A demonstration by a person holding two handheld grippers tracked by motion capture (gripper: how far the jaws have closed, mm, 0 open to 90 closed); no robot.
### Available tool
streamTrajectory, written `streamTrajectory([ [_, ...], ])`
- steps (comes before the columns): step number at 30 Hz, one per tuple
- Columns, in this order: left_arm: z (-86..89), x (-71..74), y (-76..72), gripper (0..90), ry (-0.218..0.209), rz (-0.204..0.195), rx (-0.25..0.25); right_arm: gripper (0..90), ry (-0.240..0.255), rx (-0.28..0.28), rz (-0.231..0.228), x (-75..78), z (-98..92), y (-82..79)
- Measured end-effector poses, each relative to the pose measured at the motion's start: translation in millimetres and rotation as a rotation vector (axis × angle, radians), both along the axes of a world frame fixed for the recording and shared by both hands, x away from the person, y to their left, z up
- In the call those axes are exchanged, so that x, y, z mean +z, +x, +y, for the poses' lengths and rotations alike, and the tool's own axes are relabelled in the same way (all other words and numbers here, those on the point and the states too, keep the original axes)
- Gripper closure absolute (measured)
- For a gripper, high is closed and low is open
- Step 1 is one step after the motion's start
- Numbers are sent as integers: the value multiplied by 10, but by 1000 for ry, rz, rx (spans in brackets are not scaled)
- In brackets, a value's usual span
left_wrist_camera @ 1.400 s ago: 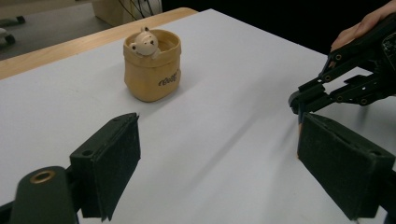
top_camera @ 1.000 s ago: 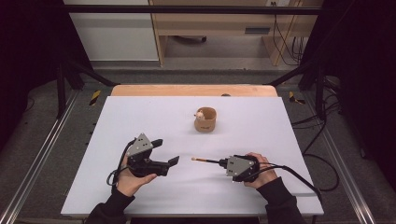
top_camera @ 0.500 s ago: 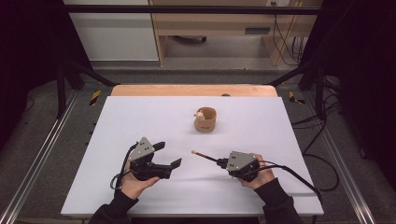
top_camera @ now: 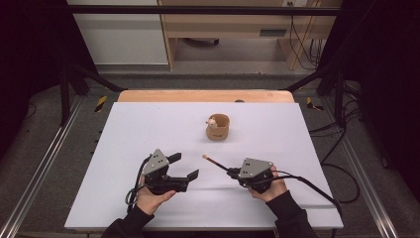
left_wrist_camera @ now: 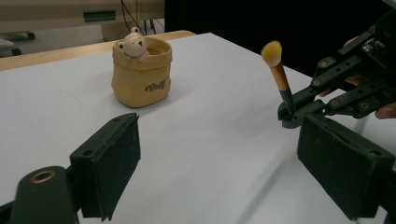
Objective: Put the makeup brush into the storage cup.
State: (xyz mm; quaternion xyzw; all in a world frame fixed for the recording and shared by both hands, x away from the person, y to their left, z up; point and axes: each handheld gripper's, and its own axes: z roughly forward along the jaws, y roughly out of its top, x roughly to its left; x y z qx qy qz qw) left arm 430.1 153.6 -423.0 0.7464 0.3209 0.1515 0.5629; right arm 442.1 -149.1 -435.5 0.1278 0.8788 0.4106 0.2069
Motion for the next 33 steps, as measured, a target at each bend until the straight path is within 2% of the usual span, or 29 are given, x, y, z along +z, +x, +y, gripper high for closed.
streamTrajectory([
  [7,-76,-19,-15,149,-31,0,3,846,39,-11,23,-30,34,8],
  [11,-142,-24,-21,176,-56,-5,0,846,73,-34,43,-34,54,10],
  [19,-228,-8,-13,207,-96,-7,-4,846,112,-45,49,-24,61,9],
  [33,-303,18,17,296,-120,-6,-2,846,123,-59,58,-39,77,7],
])
